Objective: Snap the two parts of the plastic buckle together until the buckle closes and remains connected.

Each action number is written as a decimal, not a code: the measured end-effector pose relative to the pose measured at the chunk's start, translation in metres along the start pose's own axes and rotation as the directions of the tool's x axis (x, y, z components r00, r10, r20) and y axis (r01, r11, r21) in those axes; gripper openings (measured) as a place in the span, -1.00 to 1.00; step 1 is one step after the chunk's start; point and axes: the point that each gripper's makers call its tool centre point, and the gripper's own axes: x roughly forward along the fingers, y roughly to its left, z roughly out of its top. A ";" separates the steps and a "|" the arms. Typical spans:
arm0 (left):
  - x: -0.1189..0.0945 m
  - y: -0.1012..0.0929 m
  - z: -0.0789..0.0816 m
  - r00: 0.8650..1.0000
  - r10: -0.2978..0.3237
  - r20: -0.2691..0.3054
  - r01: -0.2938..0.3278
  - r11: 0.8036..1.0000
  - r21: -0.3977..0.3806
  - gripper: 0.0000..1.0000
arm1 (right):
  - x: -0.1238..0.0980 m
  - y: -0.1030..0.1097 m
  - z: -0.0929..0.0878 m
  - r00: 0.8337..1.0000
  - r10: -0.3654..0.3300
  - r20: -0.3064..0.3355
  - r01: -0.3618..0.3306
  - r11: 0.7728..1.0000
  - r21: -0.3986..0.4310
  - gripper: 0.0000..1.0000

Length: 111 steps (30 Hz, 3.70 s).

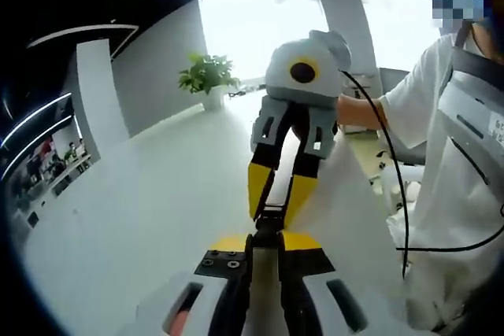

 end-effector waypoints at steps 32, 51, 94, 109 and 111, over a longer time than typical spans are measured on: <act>-0.001 -0.019 -0.001 0.992 -0.124 -0.025 0.125 0.991 0.051 -0.80 | -0.004 0.010 0.002 0.975 0.203 0.084 -0.201 0.979 -0.040 -0.83; -0.002 -0.018 0.005 0.984 -0.179 -0.021 0.180 0.981 0.077 -0.80 | -0.003 0.009 0.014 0.962 0.229 0.146 -0.225 0.973 -0.048 -0.83; -0.007 -0.013 0.013 0.991 -0.119 0.055 0.116 0.992 0.040 -0.80 | -0.017 0.002 0.009 0.979 0.091 0.180 -0.098 0.995 0.031 -0.79; -0.004 -0.015 0.007 0.985 -0.166 0.047 0.163 0.985 0.064 -0.79 | -0.015 0.007 0.000 0.979 0.136 0.152 -0.157 0.978 0.138 -0.78; -0.005 -0.017 0.006 0.983 -0.176 0.045 0.173 0.983 0.068 -0.79 | -0.015 0.009 0.001 0.977 0.155 0.147 -0.174 0.977 0.123 -0.79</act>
